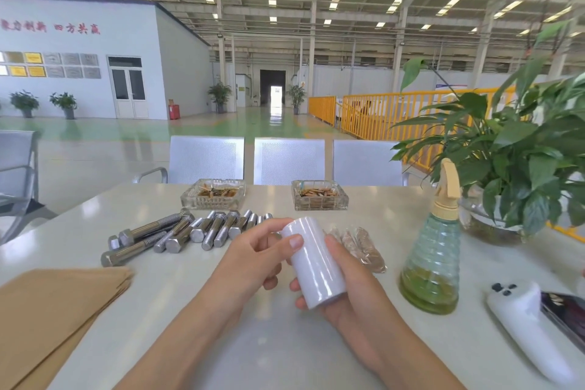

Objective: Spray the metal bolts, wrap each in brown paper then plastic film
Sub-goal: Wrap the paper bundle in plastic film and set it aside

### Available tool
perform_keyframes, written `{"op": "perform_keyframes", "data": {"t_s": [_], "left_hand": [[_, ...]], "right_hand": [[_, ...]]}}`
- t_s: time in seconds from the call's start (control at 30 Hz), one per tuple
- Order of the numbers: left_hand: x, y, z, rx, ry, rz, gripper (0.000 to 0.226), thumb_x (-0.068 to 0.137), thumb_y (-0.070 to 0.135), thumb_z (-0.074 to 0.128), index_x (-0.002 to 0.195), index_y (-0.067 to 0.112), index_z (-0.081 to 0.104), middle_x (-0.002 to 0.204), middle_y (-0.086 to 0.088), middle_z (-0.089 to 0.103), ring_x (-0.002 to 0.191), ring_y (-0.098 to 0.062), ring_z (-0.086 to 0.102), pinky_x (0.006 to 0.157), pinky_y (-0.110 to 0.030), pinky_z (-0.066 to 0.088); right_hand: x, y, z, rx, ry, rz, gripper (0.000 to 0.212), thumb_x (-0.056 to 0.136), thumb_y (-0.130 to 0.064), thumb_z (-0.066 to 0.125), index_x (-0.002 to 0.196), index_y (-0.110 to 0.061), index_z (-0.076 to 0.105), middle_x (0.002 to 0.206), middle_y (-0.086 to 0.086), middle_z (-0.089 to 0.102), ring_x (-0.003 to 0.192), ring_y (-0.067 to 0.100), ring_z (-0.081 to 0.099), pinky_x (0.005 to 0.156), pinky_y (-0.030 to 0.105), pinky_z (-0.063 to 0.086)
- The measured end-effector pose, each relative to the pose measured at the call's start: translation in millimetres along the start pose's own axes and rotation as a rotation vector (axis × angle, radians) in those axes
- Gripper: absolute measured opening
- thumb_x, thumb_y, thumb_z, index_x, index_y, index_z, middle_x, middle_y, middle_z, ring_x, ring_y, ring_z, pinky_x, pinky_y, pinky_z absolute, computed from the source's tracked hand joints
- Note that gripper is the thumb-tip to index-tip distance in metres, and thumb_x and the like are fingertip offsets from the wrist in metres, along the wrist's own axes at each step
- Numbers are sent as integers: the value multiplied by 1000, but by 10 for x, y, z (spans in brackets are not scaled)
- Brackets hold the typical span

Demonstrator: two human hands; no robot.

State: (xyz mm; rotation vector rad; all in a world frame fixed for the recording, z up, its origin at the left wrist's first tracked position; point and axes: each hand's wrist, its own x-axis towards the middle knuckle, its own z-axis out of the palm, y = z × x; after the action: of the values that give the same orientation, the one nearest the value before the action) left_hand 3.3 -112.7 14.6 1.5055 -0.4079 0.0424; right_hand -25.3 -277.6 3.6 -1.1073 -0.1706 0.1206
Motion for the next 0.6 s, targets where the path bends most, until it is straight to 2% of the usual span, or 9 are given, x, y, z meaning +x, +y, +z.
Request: {"op": "perform_keyframes", "data": {"t_s": [0.1, 0.17, 0.2, 0.27, 0.33, 0.47, 0.53, 0.6], "left_hand": [[-25, 15, 3, -50, -55, -32, 25, 86, 35, 74, 108, 22, 75, 68, 6, 53, 55, -13, 34, 51, -23, 32], [-39, 19, 8, -28, -67, -45, 25, 86, 36, 79, 106, 22, 74, 72, 2, 54, 56, -13, 36, 52, -23, 32], [-42, 17, 19, -7, -64, -48, 26, 85, 38, 80, 105, 23, 74, 75, 0, 53, 57, -13, 37, 52, -24, 33], [-50, 12, 31, 33, -57, -46, 29, 81, 43, 77, 103, 25, 73, 77, -2, 50, 56, -12, 40, 51, -24, 35], [-50, 16, 30, 45, -79, -44, 30, 81, 42, 77, 106, 27, 74, 80, -5, 48, 58, -12, 41, 52, -24, 37], [-45, 38, -24, -8, -143, -25, 37, 84, 38, 76, 118, 24, 72, 87, -8, 45, 63, -12, 42, 55, -24, 39], [-42, 44, -49, -14, -175, -12, 37, 86, 36, 75, 121, 25, 71, 87, -7, 46, 64, -13, 42, 55, -24, 40], [-40, 44, -68, -15, -200, -2, 39, 88, 34, 74, 126, 26, 69, 87, -7, 46, 65, -15, 43, 56, -26, 41]], "right_hand": [[-12, -5, -6, 57, -32, 43, 45, 95, -42, 56, 120, -8, 70, 93, 21, 71, 70, 29, 67, 57, 39, 54], [-13, 17, -5, -18, -13, 27, 40, 100, -43, 52, 119, -12, 71, 93, 19, 72, 72, 28, 68, 59, 39, 54], [-2, 35, -14, -94, 4, -10, 37, 101, -43, 52, 119, -18, 72, 96, 17, 74, 76, 28, 69, 63, 40, 56], [16, 64, -25, -227, 36, -83, 28, 102, -44, 52, 117, -34, 73, 106, 12, 76, 90, 28, 71, 82, 46, 55], [12, 83, -32, -251, 36, -100, 26, 103, -43, 52, 120, -39, 71, 110, 9, 76, 100, 29, 71, 93, 47, 52], [7, 70, -30, -204, -35, -118, 30, 102, -41, 55, 128, -37, 67, 119, 11, 74, 108, 29, 70, 93, 45, 51], [7, 59, -30, -153, -52, -117, 31, 100, -44, 60, 128, -35, 69, 119, 10, 74, 102, 24, 69, 86, 40, 53], [1, 46, -39, -121, -80, -108, 32, 98, -49, 60, 123, -33, 72, 108, 11, 75, 93, 21, 69, 77, 36, 53]]}}
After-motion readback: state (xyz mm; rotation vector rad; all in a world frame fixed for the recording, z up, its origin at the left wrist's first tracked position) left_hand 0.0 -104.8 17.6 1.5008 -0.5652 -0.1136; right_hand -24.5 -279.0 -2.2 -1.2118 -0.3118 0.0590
